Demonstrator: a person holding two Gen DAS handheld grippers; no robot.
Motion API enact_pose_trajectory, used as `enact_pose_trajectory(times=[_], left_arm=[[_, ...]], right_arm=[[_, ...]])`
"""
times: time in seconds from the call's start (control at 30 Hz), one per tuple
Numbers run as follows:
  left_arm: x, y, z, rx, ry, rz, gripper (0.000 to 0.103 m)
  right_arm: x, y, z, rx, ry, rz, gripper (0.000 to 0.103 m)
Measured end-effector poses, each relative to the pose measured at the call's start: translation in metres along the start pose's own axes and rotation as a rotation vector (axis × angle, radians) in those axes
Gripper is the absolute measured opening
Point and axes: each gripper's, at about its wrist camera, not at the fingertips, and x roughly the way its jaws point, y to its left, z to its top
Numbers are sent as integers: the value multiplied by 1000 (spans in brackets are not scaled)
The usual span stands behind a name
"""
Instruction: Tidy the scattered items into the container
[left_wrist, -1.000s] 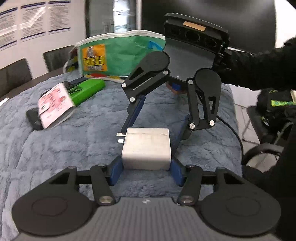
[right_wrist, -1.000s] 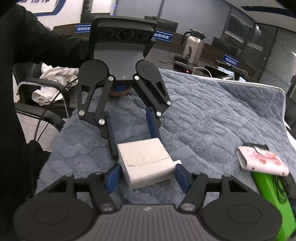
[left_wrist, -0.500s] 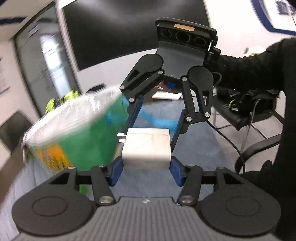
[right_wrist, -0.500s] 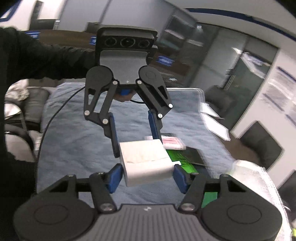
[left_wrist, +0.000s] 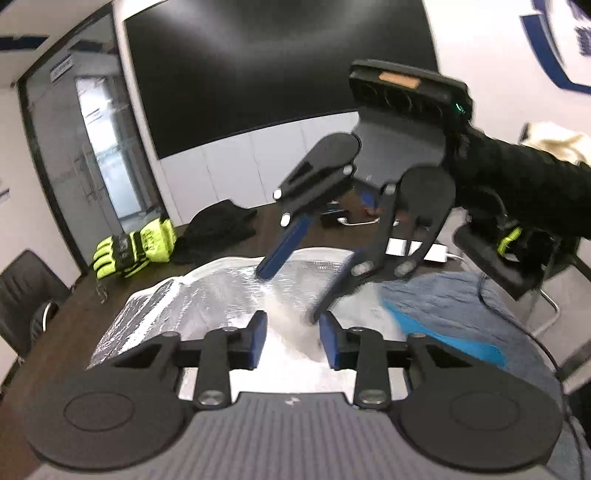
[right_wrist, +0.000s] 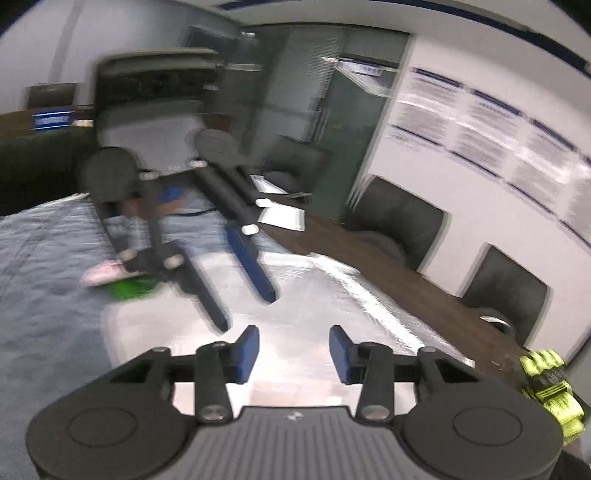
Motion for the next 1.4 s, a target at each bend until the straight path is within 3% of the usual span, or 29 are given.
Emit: enact_pose_trajectory(times=[0.03,0.1,0.17,0.23,0.3,0.37,0.47,0.6,0.7,0.8,0.9,1.0,1.07,1.13,1.23,1.27,1.33,1.37,1.4], left_arm=[[12,5,-2,-11,19,12,34],[36,13,-7,-23,89,99,45],[47,17,-15,-31,134,102,49],[48,15,-23,-12,157,91,67],[46,12,-30,-18,188,56,101],[47,12,-34,-48,250,-4,102],[50,12,-33,-72,296,3,102],[35,3,-28,-69,280,-2,103],[28,0,-23,-103,271,-32,103],[23,1,-25,-233,334,-95,103],[15,1,-24,-305,362,-59,103],[-1,2,-22,-392,332,-50,103],[-23,4,-20,-489,254,-79,103],[-46,-4,-16,-533,177,-49,103],[-81,-31,-14,-605,121,250,103],[-94,-42,-19,-674,115,384,103],[-115,-63,-31,-781,101,558,103],[-129,-75,-40,-830,80,626,103],[-145,-88,-52,-859,32,643,103]], right_arm=[[13,-4,-3,6,40,-44,58],[37,-9,-9,13,157,-109,63],[45,-9,-16,15,204,-77,67],[43,-5,-25,20,248,-14,87],[43,4,-34,13,335,87,92],[47,3,-40,49,401,127,92],[44,-4,-43,102,439,74,93],[45,-5,-35,119,443,-6,94],[48,-12,-34,222,504,-8,102],[60,-21,-46,405,667,-34,103],[63,-13,-45,487,747,-103,103],[50,-3,-25,533,681,-163,103],[35,7,-4,575,566,-221,103],[17,20,16,626,462,-245,103],[-12,53,42,669,275,-254,103],[-22,69,50,665,201,-228,103],[-32,98,54,629,95,-193,103],[-36,118,53,600,39,-177,103],[-38,135,51,574,1,-170,103]])
